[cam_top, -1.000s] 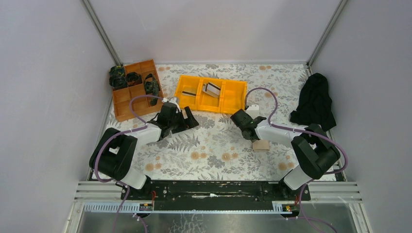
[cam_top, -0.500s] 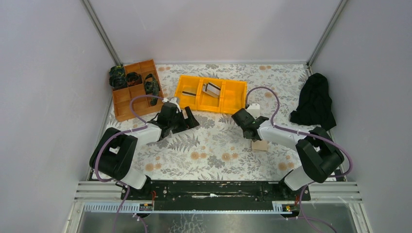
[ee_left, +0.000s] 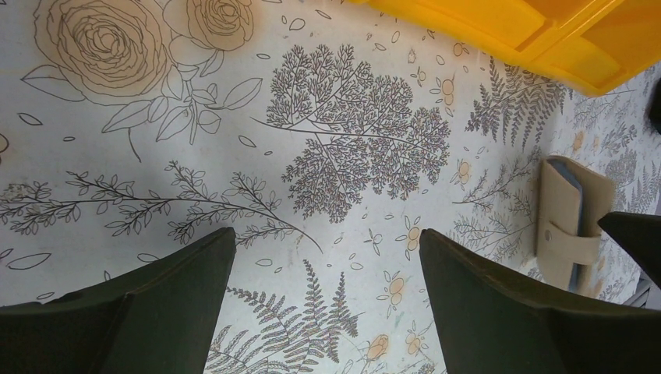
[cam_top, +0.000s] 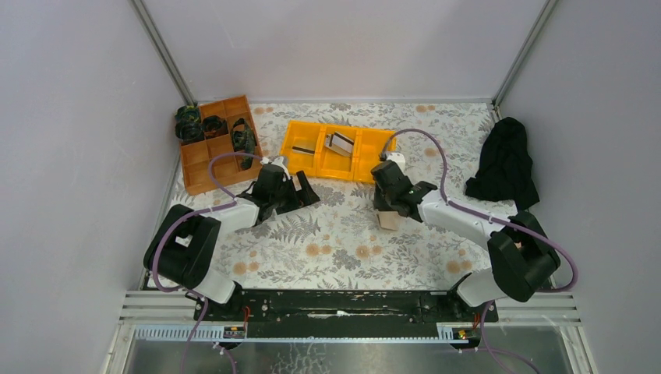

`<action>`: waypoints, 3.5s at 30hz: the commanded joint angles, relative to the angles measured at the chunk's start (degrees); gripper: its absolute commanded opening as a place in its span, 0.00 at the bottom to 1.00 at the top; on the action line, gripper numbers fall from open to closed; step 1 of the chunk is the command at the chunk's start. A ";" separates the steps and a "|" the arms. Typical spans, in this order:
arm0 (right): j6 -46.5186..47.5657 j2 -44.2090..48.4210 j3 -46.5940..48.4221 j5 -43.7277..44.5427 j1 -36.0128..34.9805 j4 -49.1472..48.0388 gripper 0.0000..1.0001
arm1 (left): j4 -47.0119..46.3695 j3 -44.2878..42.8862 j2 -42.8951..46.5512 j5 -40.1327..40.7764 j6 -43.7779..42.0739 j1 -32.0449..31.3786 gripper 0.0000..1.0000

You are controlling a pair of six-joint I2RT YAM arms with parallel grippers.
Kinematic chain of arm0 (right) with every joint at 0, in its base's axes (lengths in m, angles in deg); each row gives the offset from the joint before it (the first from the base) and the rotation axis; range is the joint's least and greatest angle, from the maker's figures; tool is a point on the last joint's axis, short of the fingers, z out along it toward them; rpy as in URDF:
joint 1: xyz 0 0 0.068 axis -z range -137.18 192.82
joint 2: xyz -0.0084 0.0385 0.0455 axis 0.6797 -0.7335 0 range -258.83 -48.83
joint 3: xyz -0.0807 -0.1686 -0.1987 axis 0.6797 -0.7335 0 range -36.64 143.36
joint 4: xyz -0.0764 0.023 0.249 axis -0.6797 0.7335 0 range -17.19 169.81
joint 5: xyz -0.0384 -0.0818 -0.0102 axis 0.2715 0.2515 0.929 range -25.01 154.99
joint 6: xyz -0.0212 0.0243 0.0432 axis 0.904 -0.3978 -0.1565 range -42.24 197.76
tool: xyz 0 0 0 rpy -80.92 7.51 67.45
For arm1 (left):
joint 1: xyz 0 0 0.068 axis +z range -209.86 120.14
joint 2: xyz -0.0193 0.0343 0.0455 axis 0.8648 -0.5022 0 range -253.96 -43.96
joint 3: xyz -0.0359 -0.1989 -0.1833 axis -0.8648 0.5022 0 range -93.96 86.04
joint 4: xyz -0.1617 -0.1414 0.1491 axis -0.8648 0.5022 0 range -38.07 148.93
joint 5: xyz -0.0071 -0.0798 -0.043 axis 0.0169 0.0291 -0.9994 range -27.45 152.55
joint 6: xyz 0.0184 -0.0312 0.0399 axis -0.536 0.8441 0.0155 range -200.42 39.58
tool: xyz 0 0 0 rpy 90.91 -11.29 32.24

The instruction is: Take the credit cards out of the card holder

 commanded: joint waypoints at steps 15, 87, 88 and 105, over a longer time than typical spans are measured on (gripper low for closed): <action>-8.67 -8.04 6.87 -26.88 0.03 -18.41 0.00 | 3.59 0.42 3.08 6.68 -2.25 -0.90 0.96; -0.47 -4.76 -0.64 -14.66 5.35 -11.64 0.53 | 43.77 -27.42 -4.40 60.22 -5.85 -30.04 0.00; -0.60 -4.14 -1.23 -15.05 5.77 -11.98 0.53 | 46.27 -29.14 -6.19 62.84 -5.18 -31.14 0.00; -0.37 3.24 -6.40 -14.88 11.36 -10.71 0.52 | 51.76 -41.27 -23.29 67.98 -4.23 -43.35 0.18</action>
